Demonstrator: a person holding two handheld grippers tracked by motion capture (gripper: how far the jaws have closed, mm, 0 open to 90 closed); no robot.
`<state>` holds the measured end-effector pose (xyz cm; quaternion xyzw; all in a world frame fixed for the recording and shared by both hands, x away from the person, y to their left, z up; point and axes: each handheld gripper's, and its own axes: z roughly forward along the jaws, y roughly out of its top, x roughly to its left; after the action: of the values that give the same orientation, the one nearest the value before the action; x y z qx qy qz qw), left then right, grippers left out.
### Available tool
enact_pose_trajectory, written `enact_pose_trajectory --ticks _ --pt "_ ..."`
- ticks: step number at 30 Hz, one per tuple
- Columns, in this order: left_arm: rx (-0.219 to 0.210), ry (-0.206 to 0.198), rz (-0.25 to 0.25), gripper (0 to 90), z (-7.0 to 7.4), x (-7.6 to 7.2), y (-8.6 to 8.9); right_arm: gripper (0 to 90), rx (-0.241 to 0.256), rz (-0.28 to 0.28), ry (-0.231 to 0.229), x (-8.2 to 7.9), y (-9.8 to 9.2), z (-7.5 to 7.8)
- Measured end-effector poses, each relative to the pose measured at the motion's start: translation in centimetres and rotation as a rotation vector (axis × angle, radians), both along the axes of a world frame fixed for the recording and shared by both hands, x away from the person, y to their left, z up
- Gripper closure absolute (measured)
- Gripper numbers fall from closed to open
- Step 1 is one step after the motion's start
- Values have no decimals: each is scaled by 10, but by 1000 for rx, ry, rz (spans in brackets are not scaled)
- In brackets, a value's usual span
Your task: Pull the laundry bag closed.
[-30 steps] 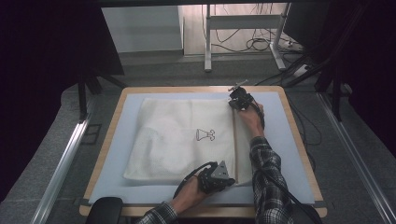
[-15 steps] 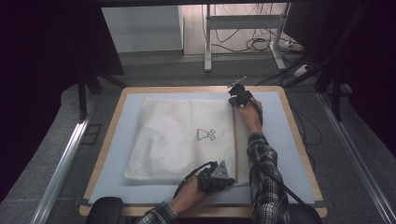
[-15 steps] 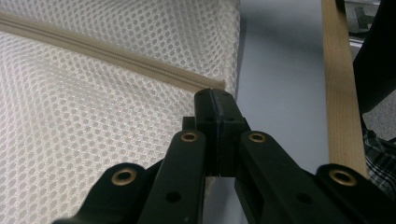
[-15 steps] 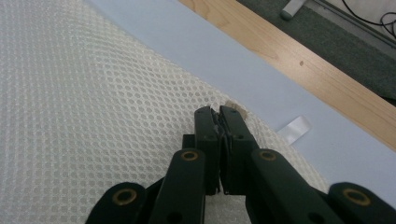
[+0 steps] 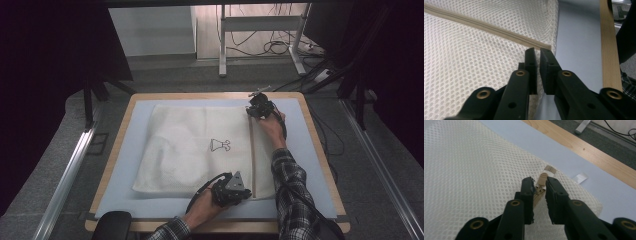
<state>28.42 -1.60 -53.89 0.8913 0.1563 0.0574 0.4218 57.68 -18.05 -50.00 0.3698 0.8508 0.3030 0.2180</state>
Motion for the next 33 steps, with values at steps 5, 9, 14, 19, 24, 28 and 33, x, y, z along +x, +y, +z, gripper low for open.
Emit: enact_pose_trajectory --ticks 5,9,14,19,24,28,33 --pt "-31 35 20 784 1 1 1 649 22 -4 -1 -6 -5 3" --pt "-32 32 26 670 5 1 0 580 45 3 4 -15 -10 2" --pt "0 19 29 531 7 4 2 524 49 14 16 -22 -10 0" --pt "-4 23 56 421 8 6 3 442 44 27 27 -29 -9 2" --pt "0 42 58 313 10 10 7 365 70 38 33 -37 -10 8" --pt "-8 67 29 265 13 9 11 292 71 36 31 -44 -15 9" --pt "-7 70 20 223 15 7 12 246 90 38 34 -50 -16 12"
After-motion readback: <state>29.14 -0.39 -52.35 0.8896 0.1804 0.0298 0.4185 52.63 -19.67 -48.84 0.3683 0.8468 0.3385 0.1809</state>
